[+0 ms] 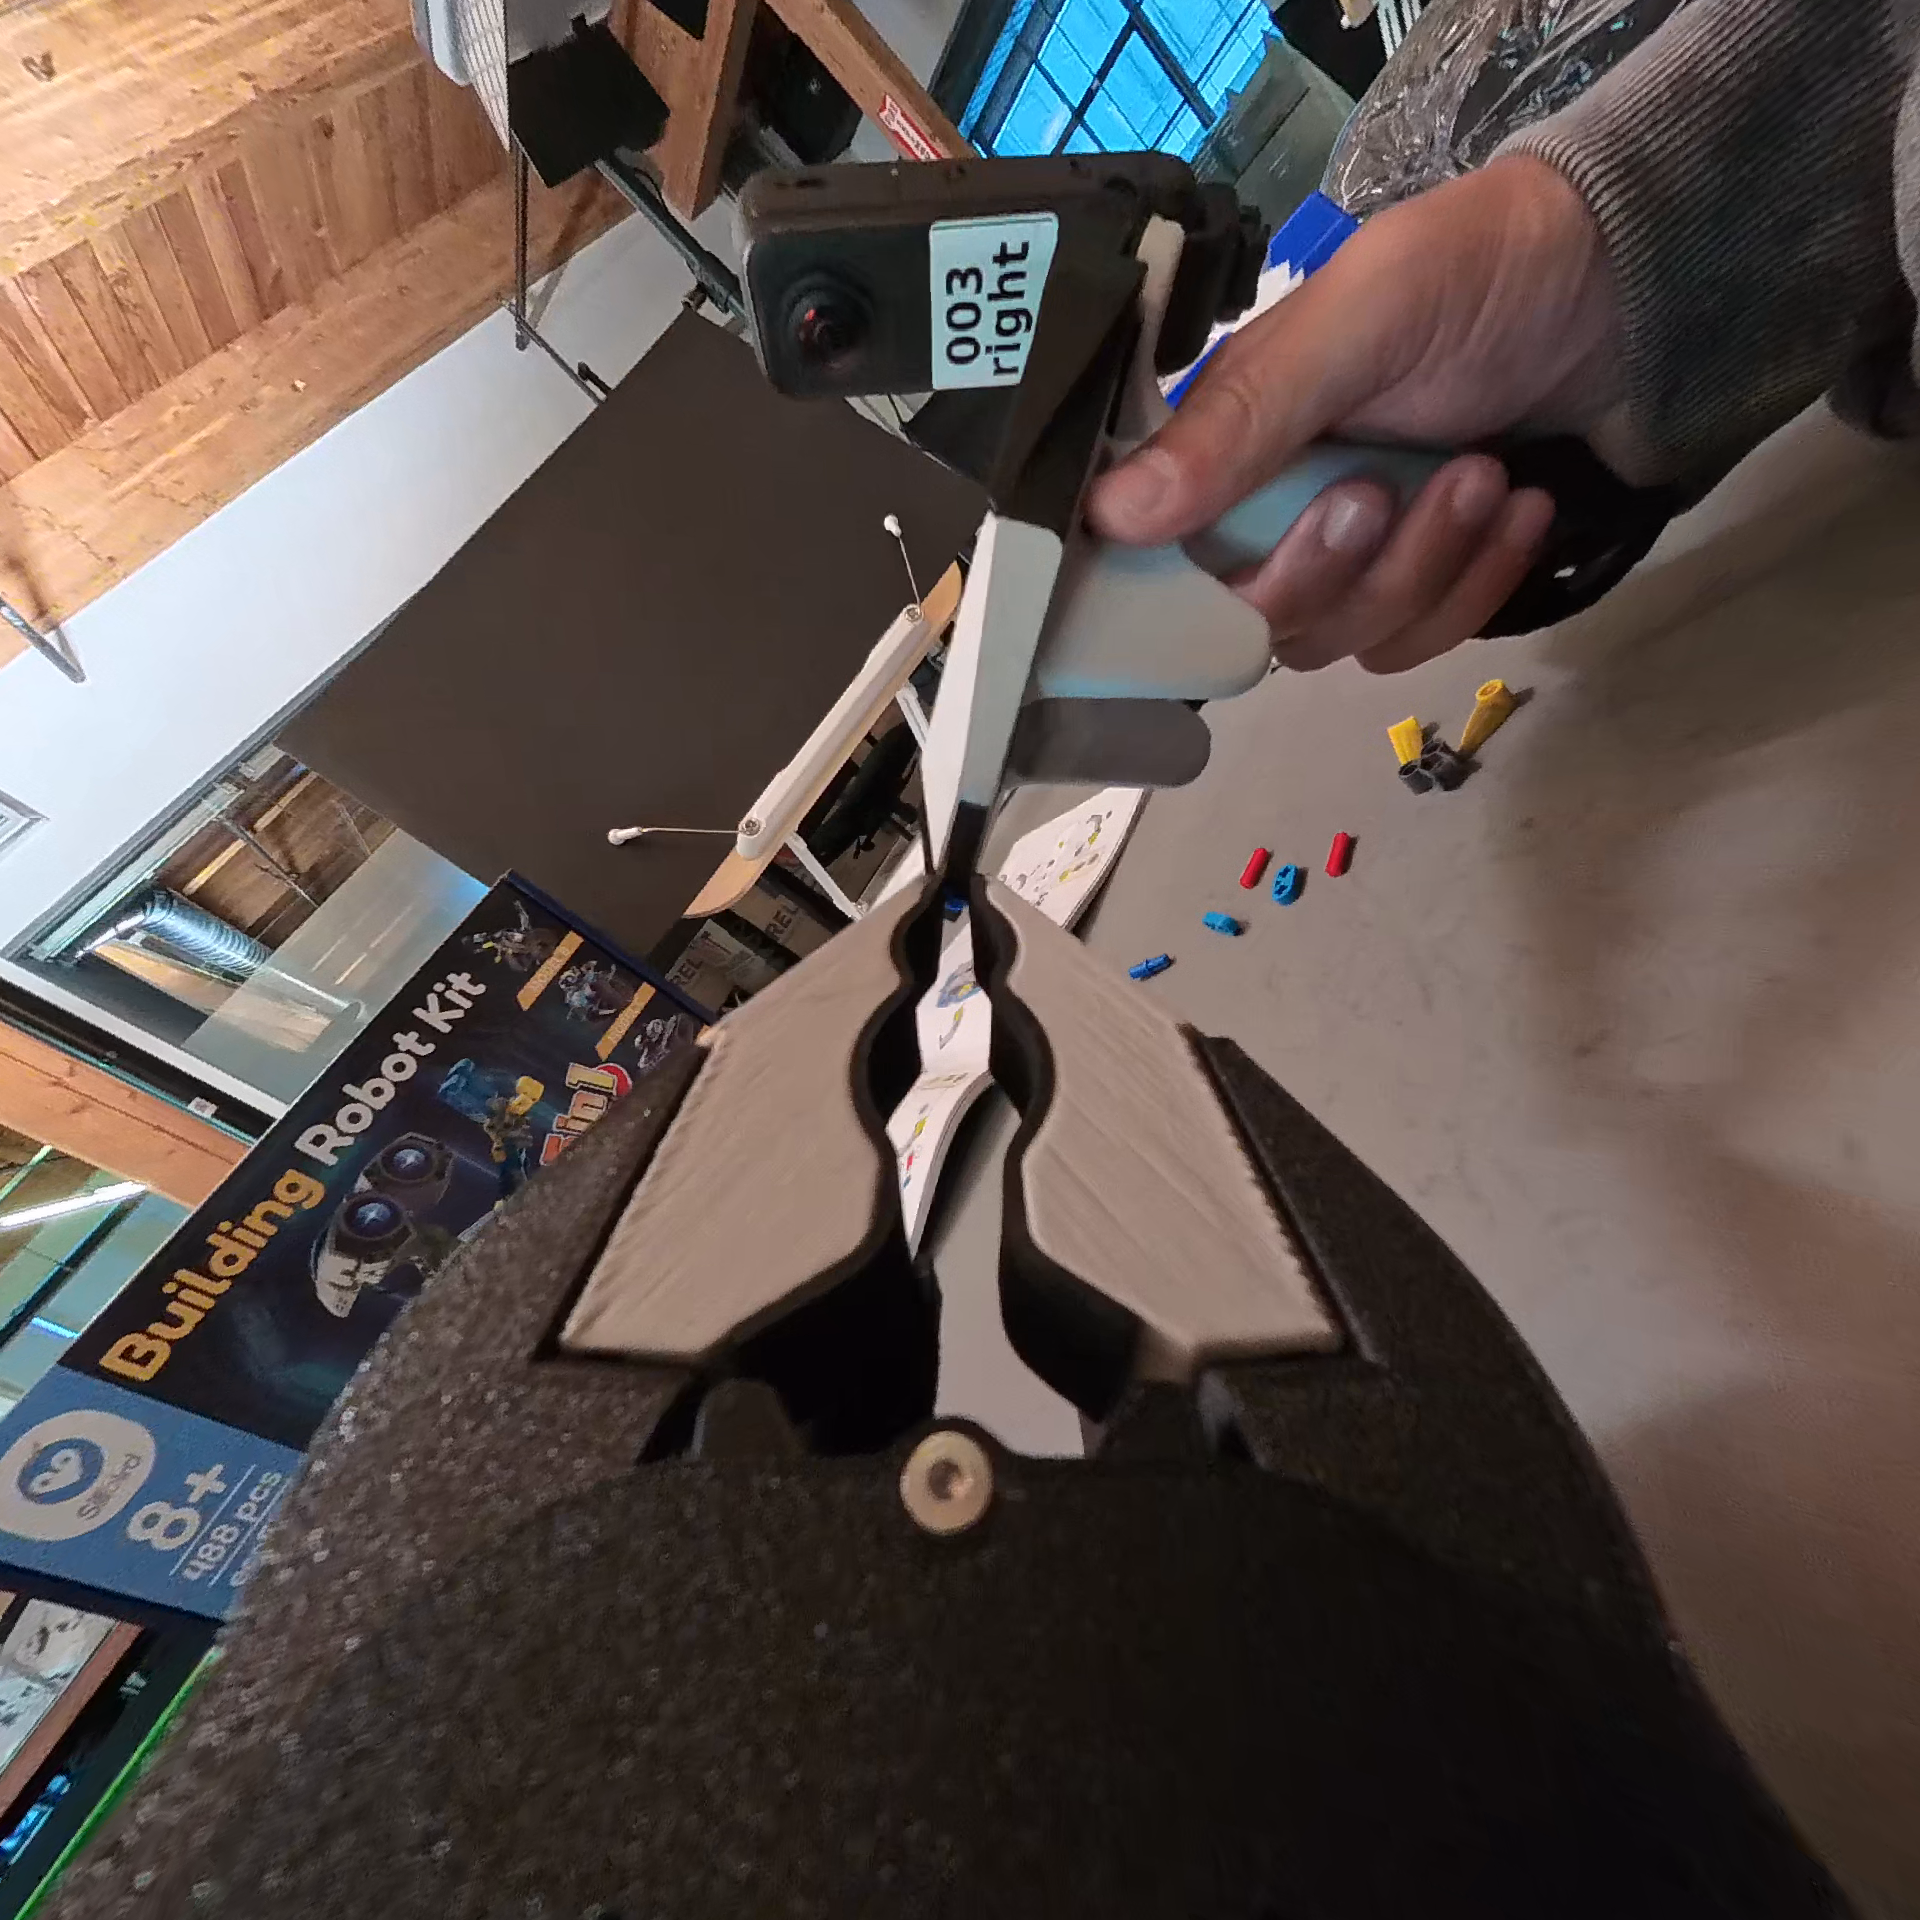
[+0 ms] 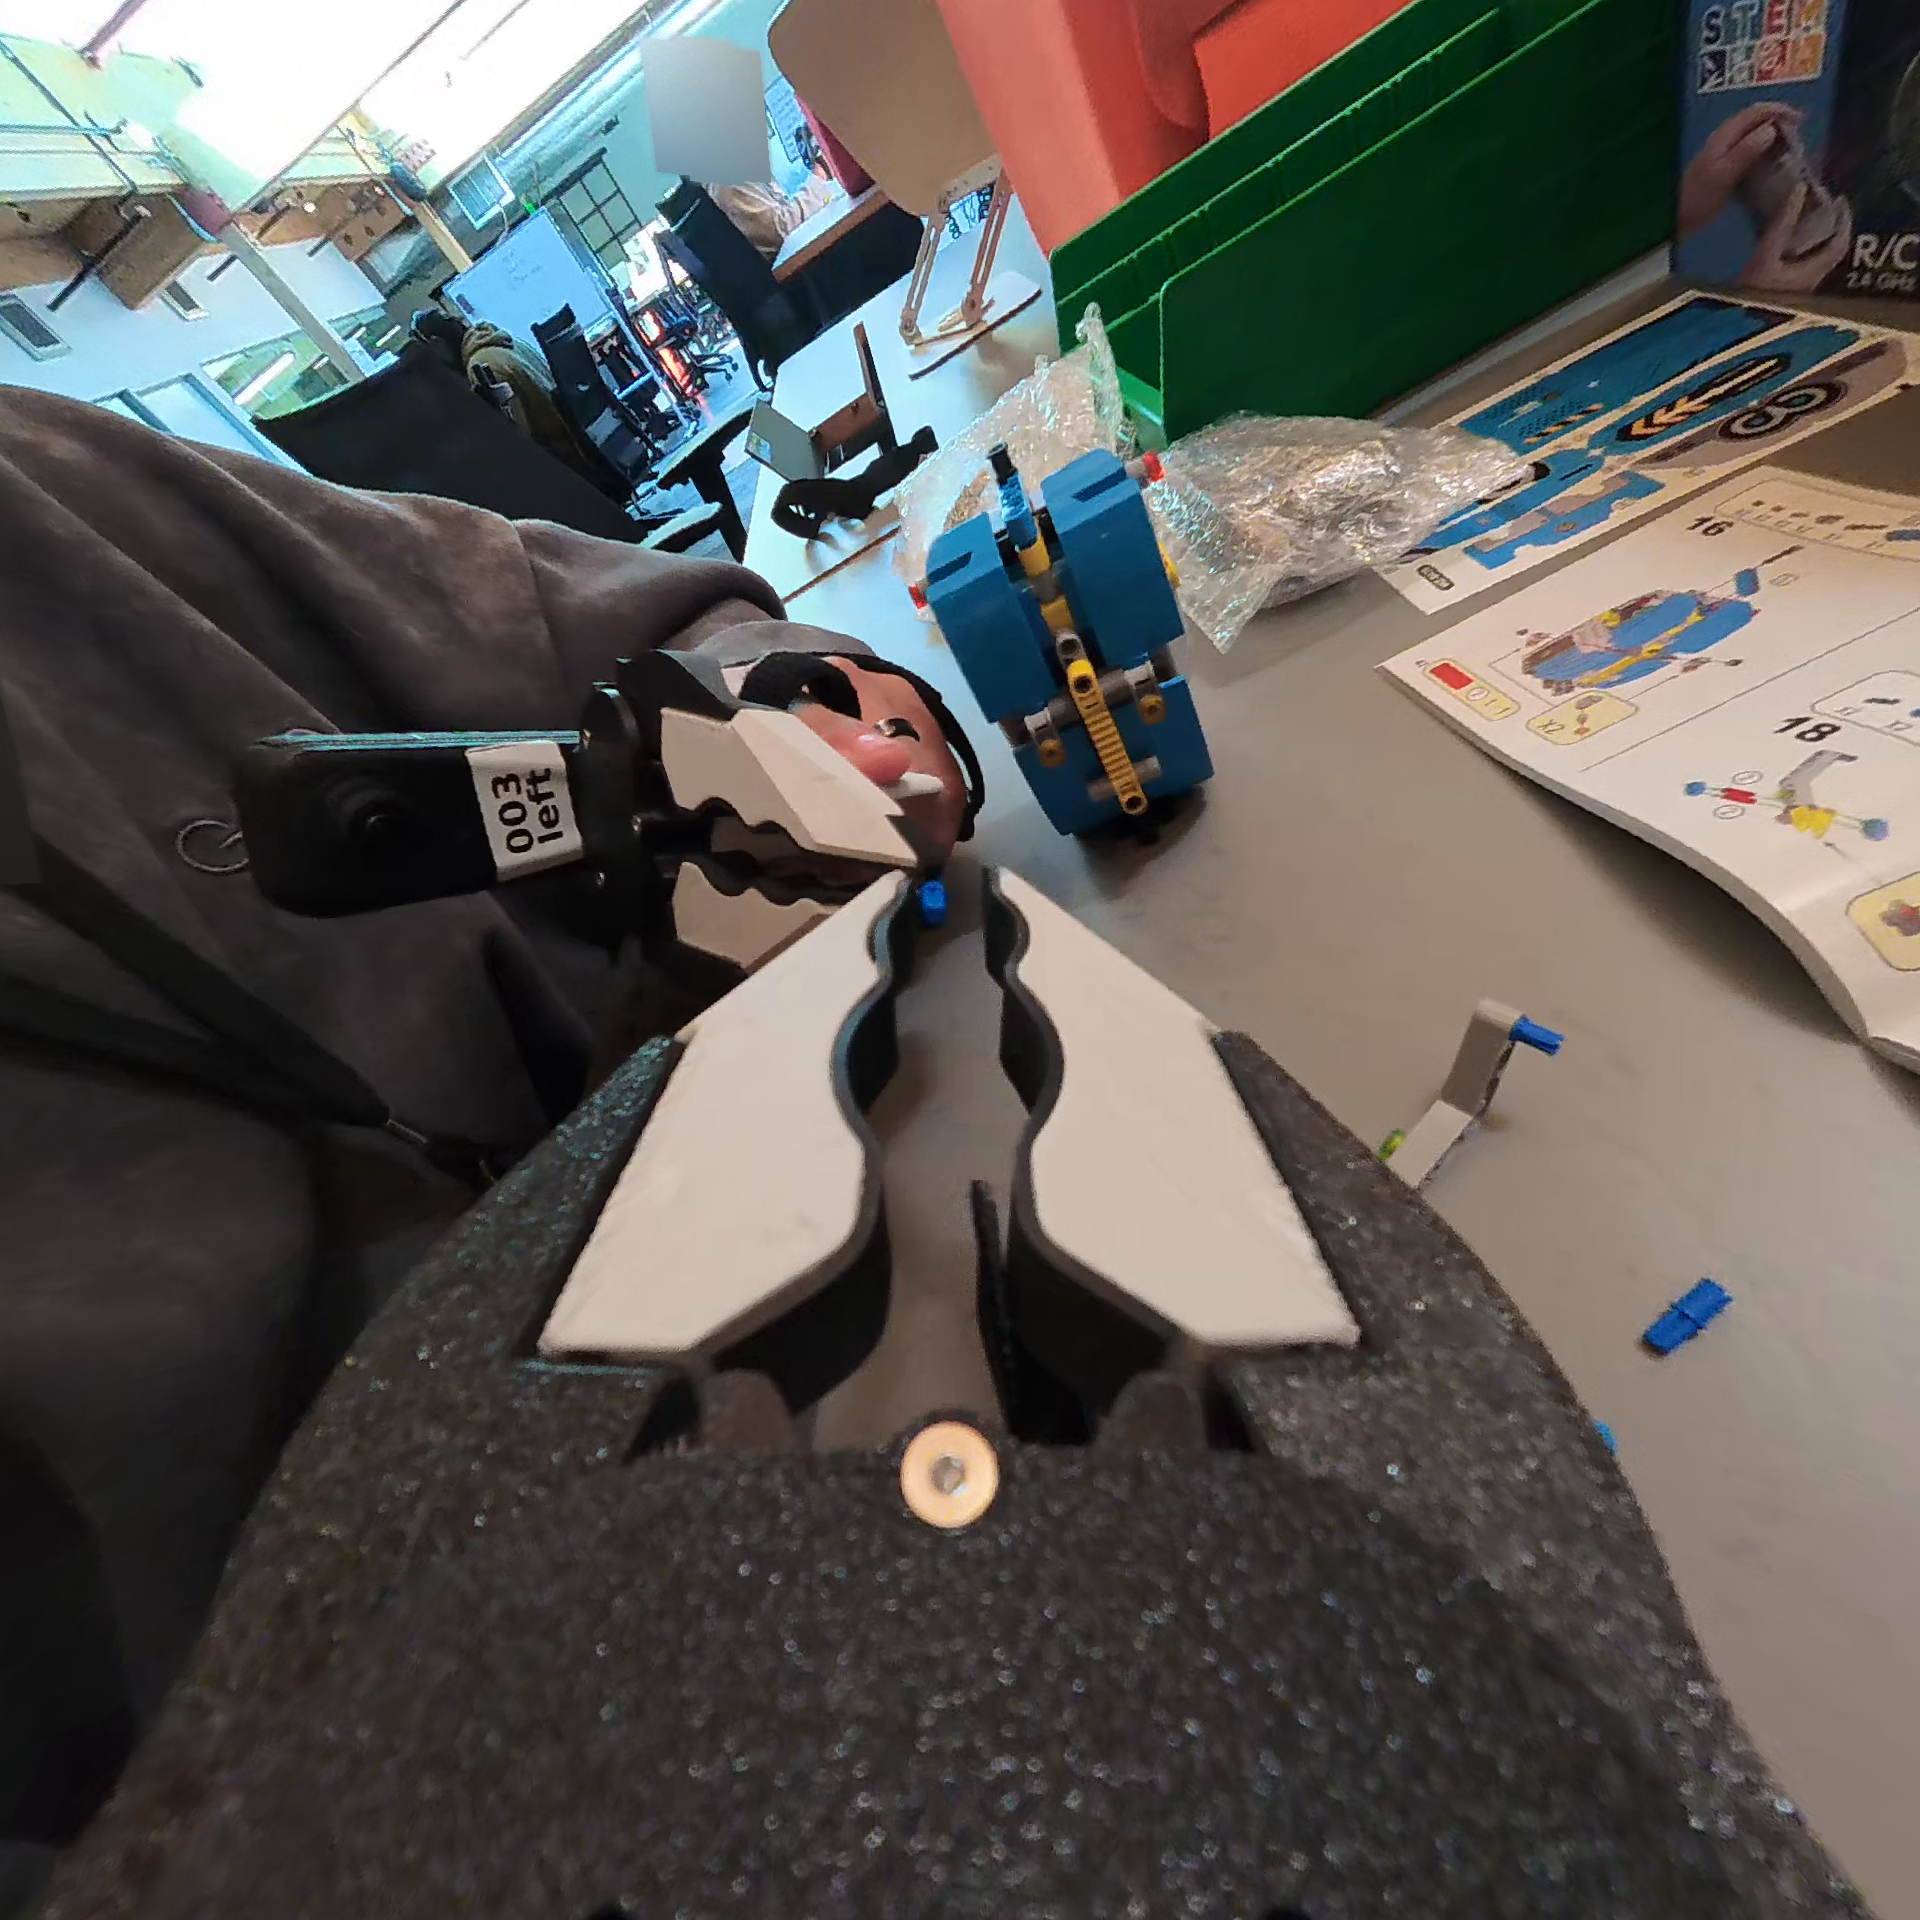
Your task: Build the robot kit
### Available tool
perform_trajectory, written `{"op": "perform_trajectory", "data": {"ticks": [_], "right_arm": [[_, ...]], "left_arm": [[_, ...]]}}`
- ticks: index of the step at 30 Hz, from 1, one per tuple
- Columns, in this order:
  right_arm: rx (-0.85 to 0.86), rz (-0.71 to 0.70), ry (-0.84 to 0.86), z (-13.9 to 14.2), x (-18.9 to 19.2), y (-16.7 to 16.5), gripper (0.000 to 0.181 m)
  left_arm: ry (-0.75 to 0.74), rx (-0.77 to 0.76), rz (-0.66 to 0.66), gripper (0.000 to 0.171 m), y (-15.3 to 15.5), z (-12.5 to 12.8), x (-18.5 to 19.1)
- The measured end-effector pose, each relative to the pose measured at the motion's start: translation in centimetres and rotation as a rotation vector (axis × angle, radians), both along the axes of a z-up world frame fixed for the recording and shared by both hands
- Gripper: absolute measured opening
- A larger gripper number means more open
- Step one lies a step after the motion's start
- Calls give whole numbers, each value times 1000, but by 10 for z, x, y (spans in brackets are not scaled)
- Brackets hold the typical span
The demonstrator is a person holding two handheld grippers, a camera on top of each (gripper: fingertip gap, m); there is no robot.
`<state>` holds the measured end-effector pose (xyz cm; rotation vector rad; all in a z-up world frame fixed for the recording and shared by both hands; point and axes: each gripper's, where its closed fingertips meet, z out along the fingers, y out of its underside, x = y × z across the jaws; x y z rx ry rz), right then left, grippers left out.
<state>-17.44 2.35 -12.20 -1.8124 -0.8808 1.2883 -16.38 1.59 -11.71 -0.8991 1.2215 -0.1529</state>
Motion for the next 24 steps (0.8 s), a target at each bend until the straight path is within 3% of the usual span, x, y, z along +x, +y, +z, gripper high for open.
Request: {"op": "perform_trajectory", "data": {"ticks": [8,24], "right_arm": [[-24,31,39,3,-2,-4,5],[-282,205,232,15,-4,-22,5]], "left_arm": [[-19,-11,-12,5,-1,2,0],[-78,22,-75,5,-16,12,-1]]}}
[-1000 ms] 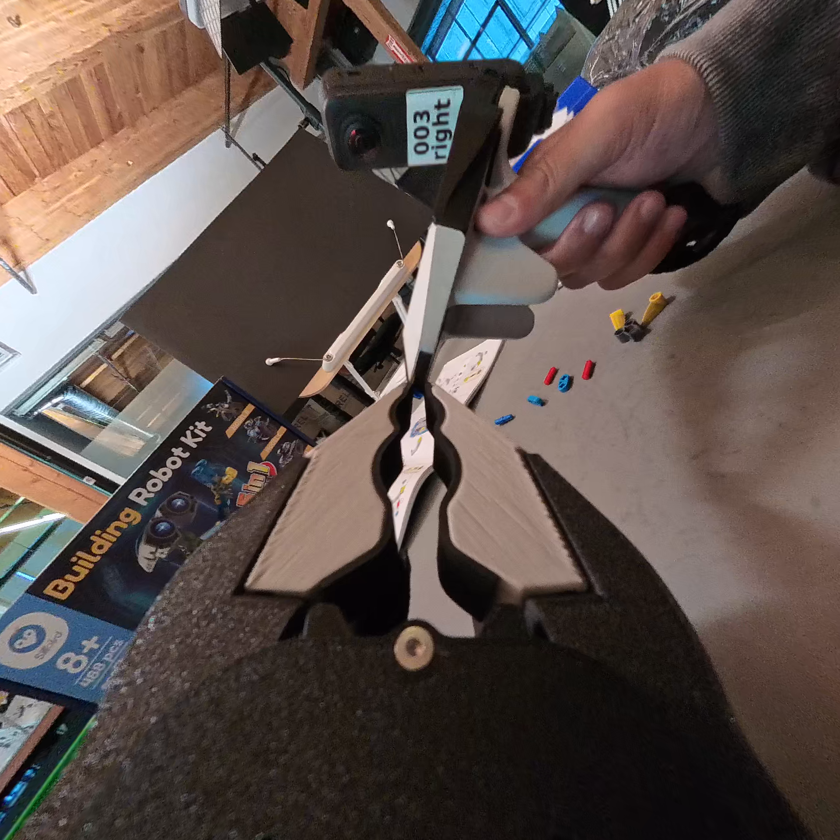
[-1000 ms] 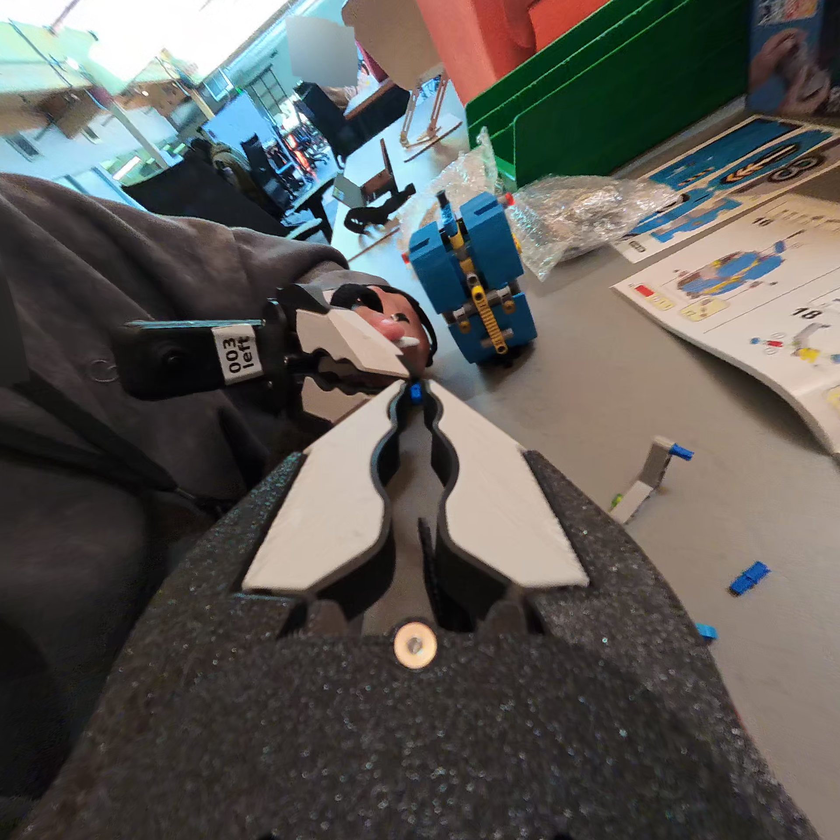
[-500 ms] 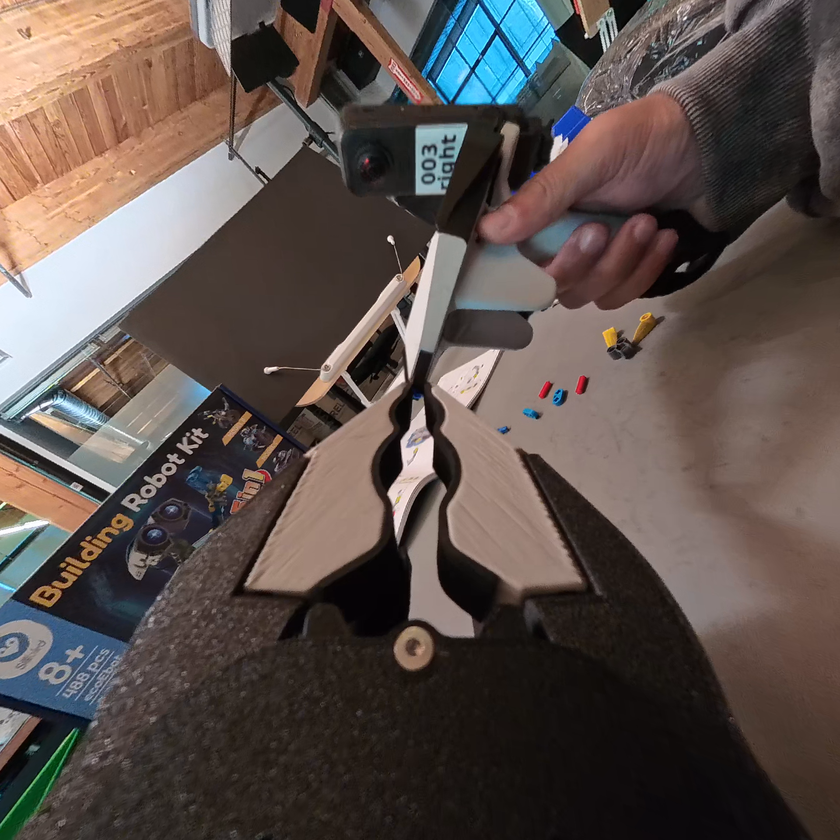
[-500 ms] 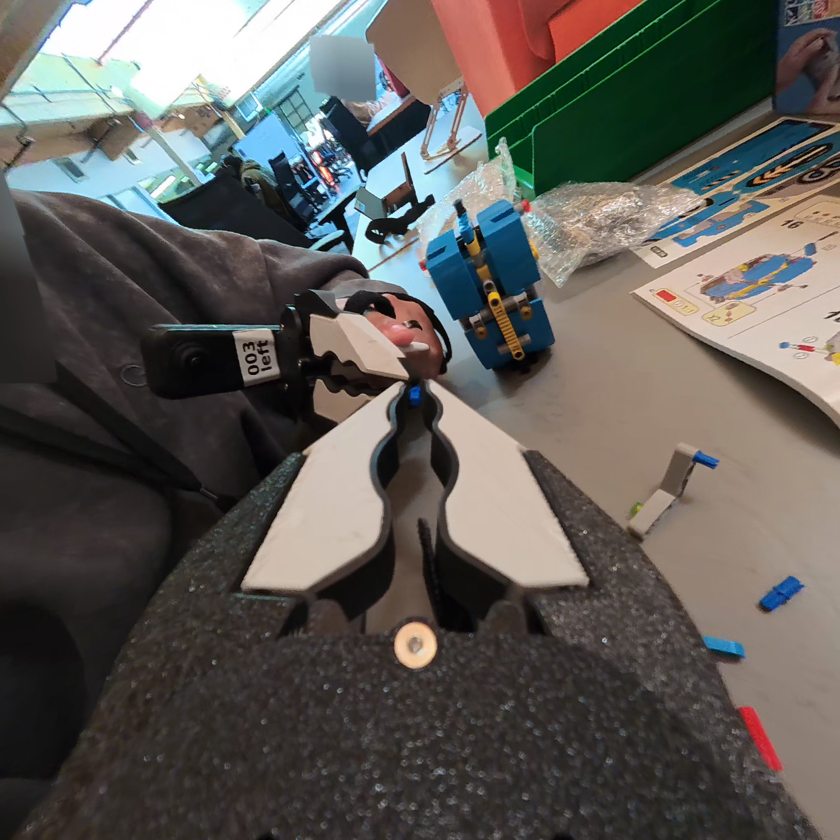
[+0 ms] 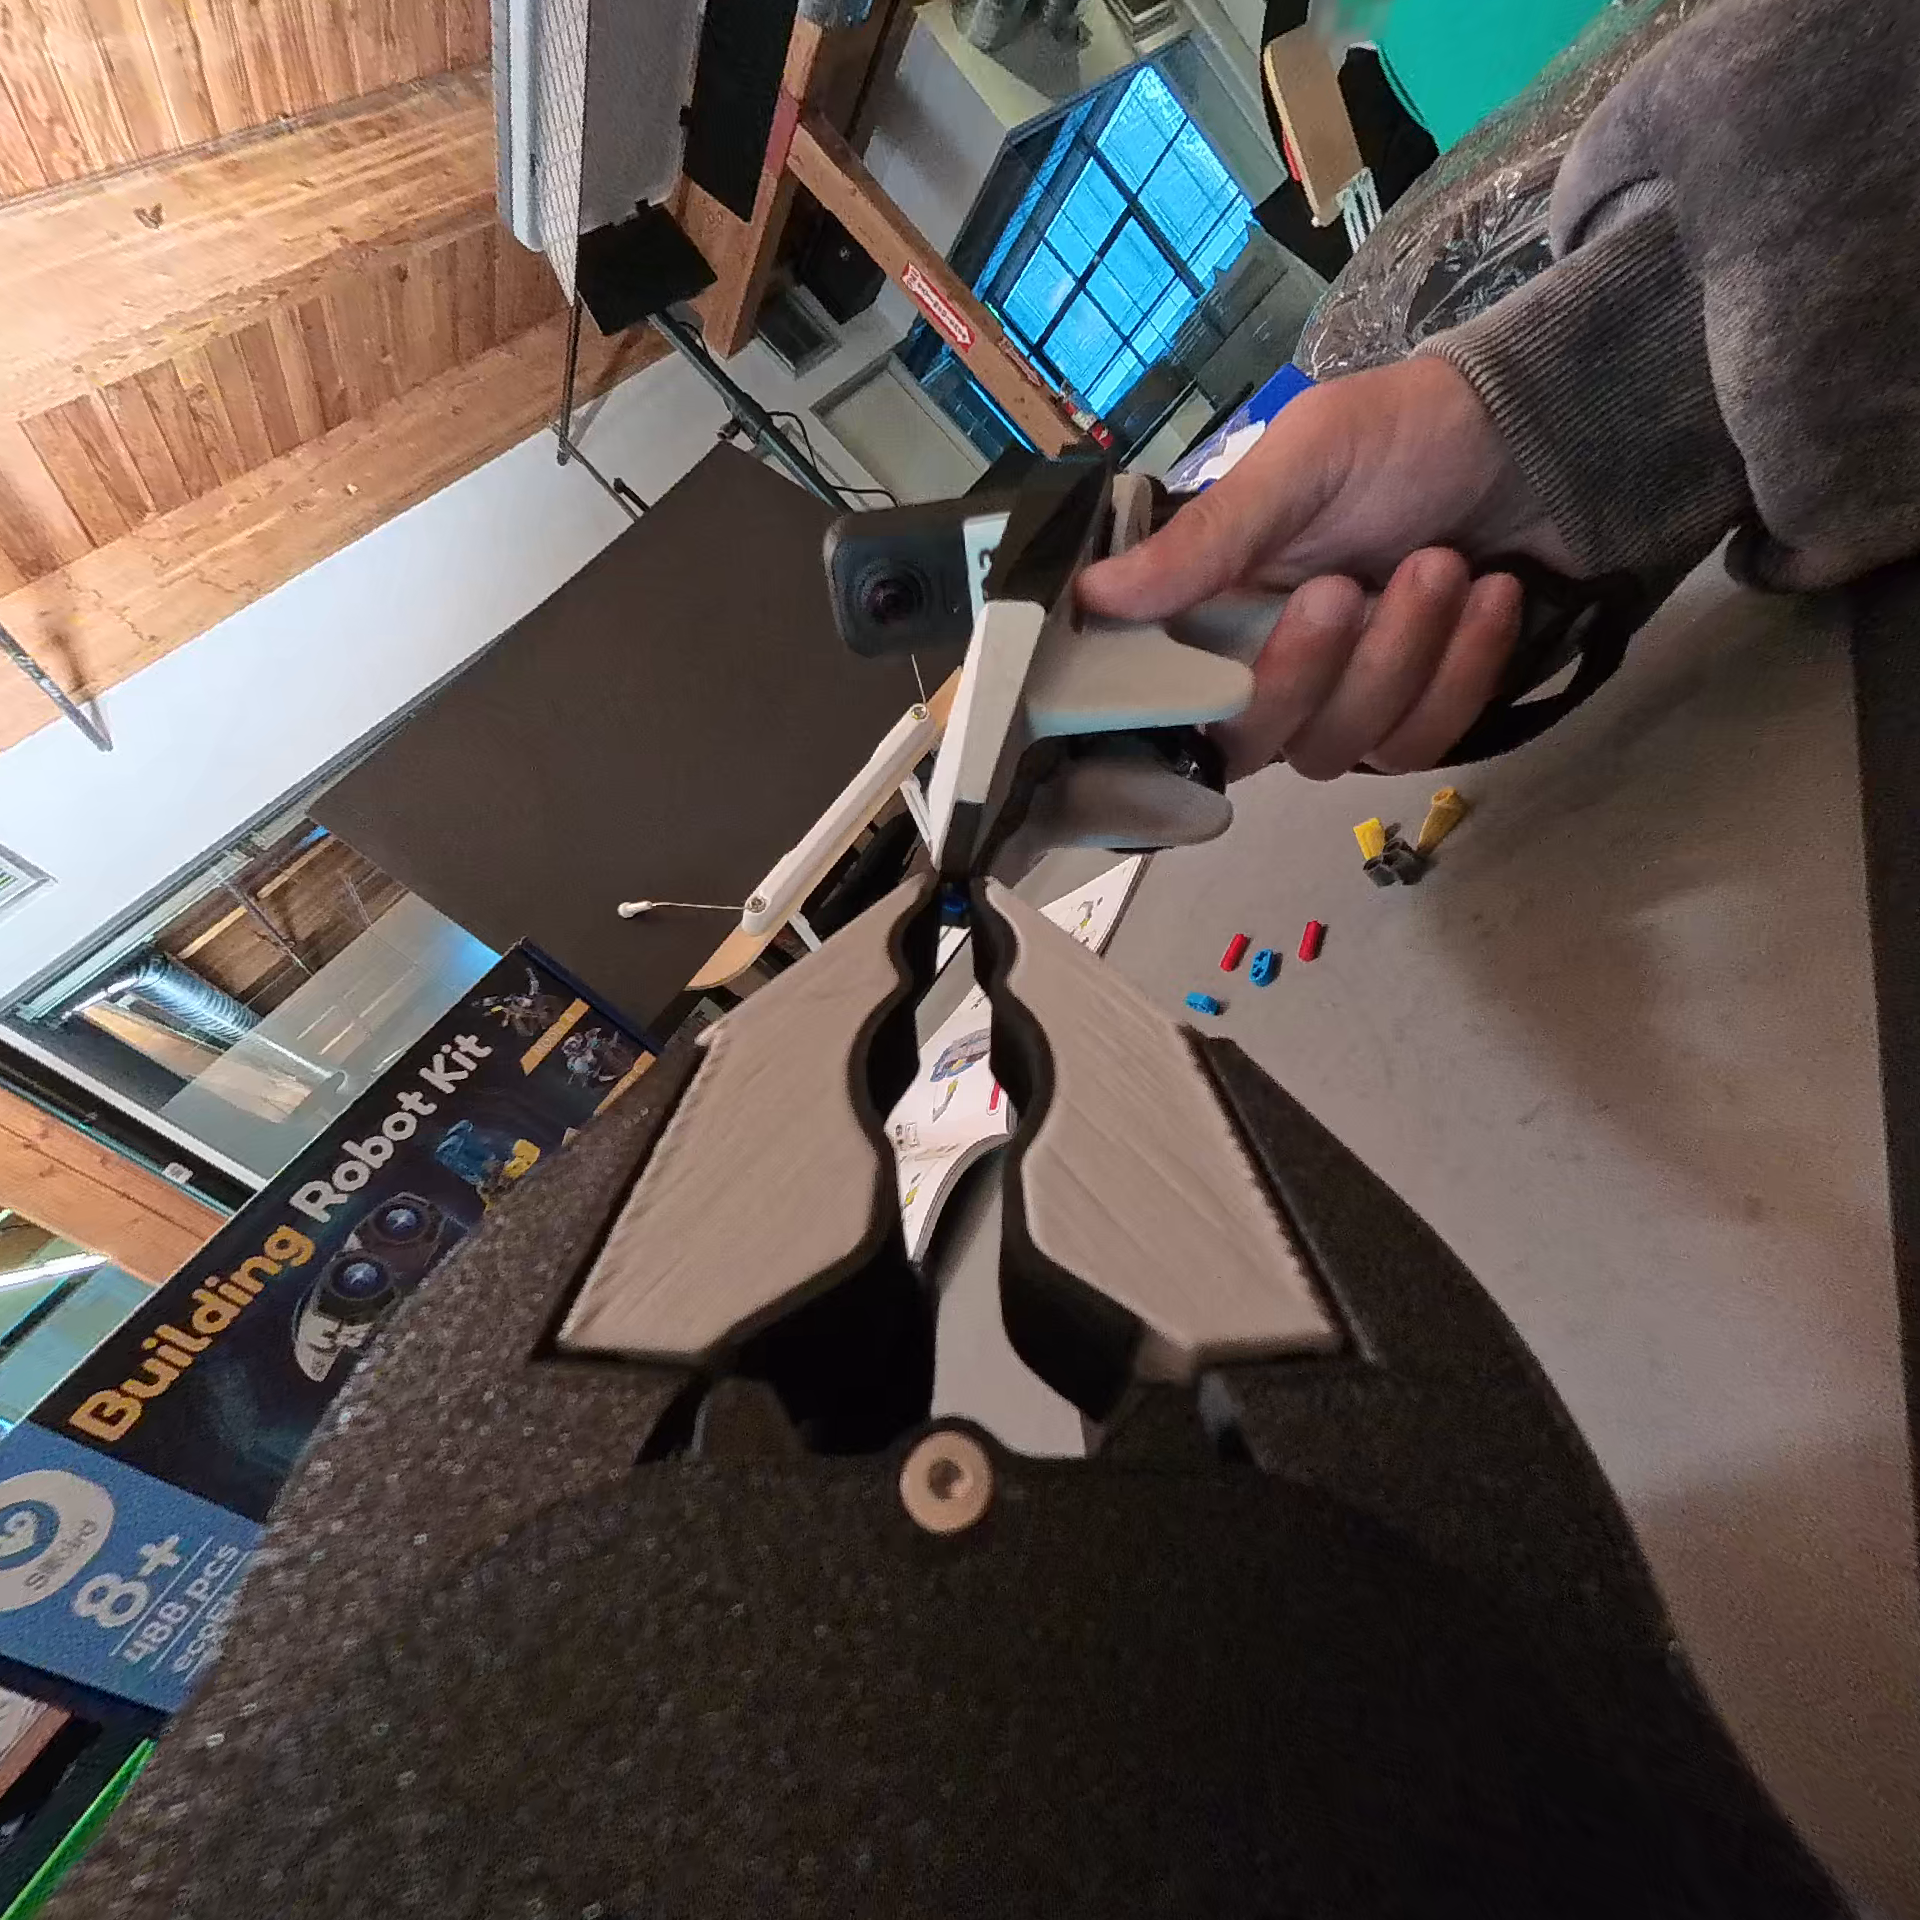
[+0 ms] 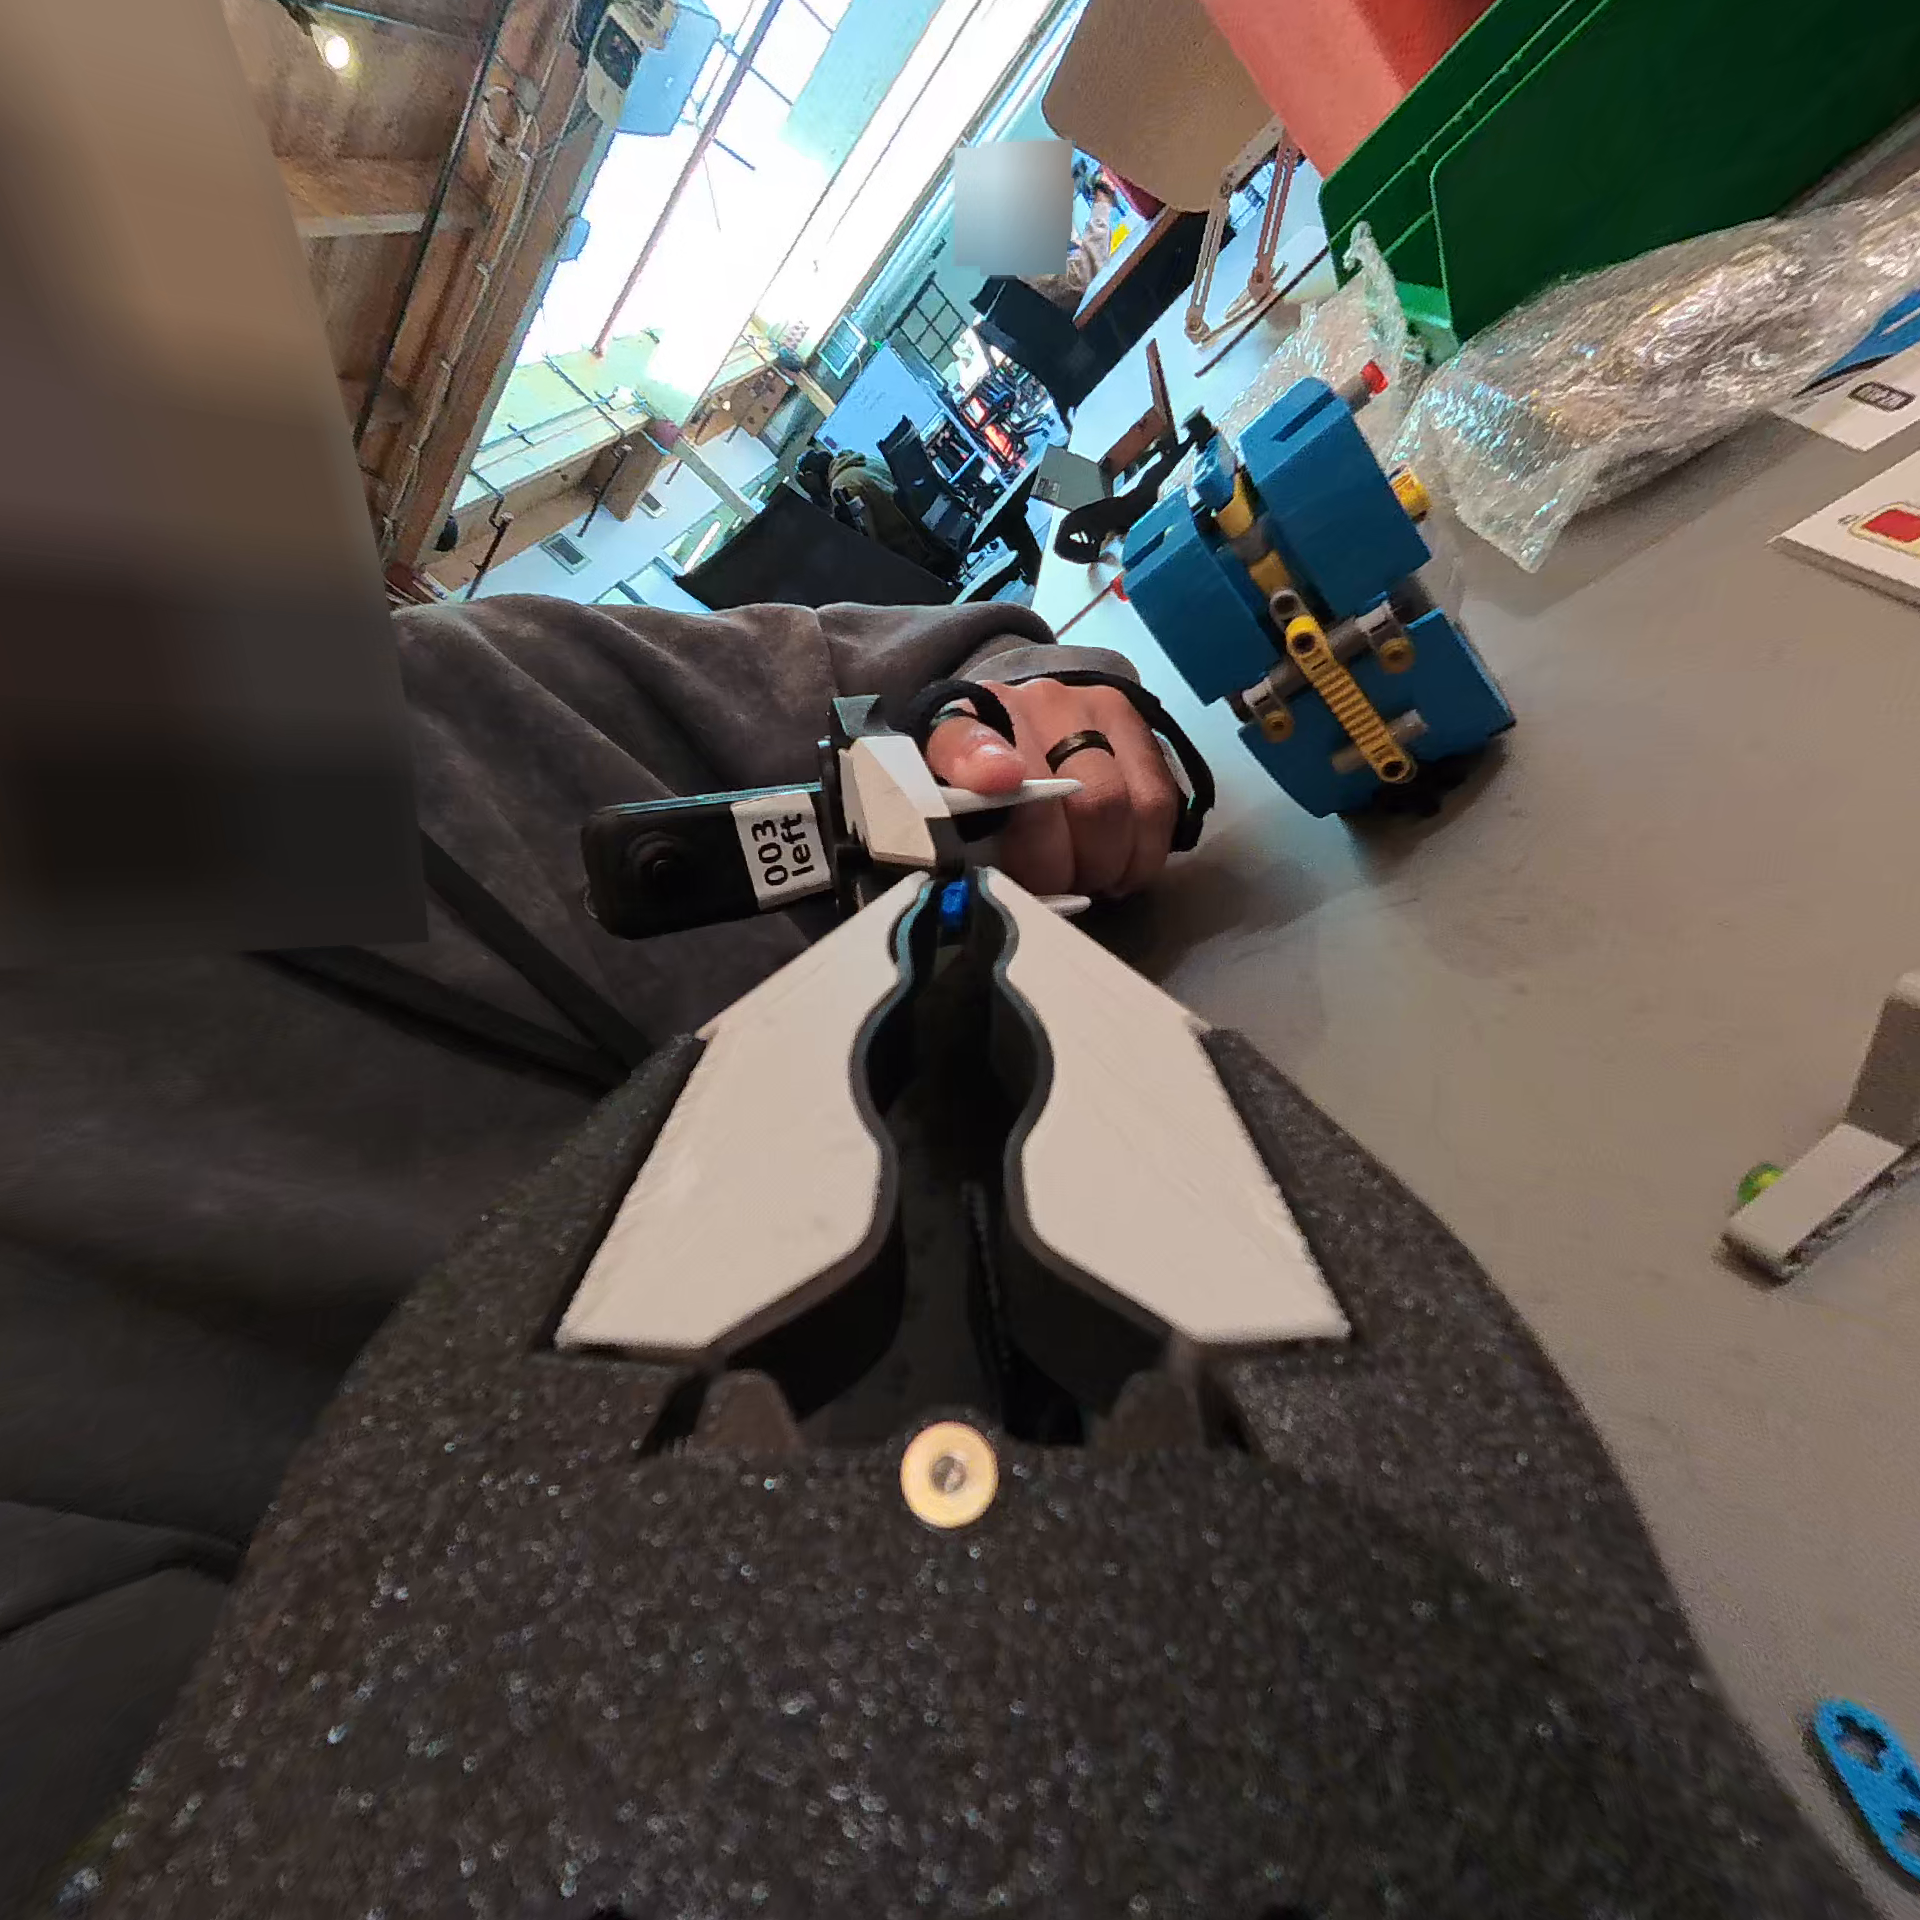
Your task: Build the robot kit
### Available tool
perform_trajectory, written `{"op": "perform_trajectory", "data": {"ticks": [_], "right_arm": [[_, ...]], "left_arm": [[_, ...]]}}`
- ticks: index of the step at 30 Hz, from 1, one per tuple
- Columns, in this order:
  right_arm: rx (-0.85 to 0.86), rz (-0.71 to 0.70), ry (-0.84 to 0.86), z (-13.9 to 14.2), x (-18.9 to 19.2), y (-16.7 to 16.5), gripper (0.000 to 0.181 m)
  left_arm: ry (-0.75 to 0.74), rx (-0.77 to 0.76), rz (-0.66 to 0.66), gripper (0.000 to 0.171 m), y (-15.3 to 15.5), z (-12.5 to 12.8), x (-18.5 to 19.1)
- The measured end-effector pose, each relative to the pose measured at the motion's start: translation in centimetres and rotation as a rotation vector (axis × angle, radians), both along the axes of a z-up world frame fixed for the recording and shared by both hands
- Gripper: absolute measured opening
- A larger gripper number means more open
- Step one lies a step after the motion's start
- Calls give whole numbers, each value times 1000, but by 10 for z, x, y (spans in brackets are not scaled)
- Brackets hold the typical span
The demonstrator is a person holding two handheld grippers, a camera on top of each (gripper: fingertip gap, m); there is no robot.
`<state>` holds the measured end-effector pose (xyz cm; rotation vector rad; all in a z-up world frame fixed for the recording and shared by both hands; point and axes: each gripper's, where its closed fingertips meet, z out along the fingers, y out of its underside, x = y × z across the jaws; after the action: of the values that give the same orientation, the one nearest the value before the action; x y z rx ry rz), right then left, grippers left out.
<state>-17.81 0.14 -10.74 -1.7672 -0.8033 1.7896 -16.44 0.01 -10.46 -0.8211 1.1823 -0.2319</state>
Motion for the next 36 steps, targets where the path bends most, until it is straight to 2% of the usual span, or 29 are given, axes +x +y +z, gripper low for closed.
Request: {"op": "perform_trajectory", "data": {"ticks": [6,8,11,18,24,28,36], "right_arm": [[-45,36,32,2,0,-4,5],[-89,88,92,10,2,-9,19],[-130,125,165,17,9,-11,8],[-3,19,63,7,9,-2,19],[71,-33,-22,-2,5,3,13],[86,-35,-18,0,4,2,5],[95,-52,-39,-1,4,3,5]], "left_arm": [[-14,-8,-24,4,-3,2,0],[-21,-10,-51,4,-7,2,0],[-22,9,-68,4,-13,4,0],[-19,-27,-41,4,-4,2,0],[-12,-43,-21,4,1,0,0],[0,-45,-17,4,3,-2,1],[6,-47,-9,4,5,-4,2]]}}
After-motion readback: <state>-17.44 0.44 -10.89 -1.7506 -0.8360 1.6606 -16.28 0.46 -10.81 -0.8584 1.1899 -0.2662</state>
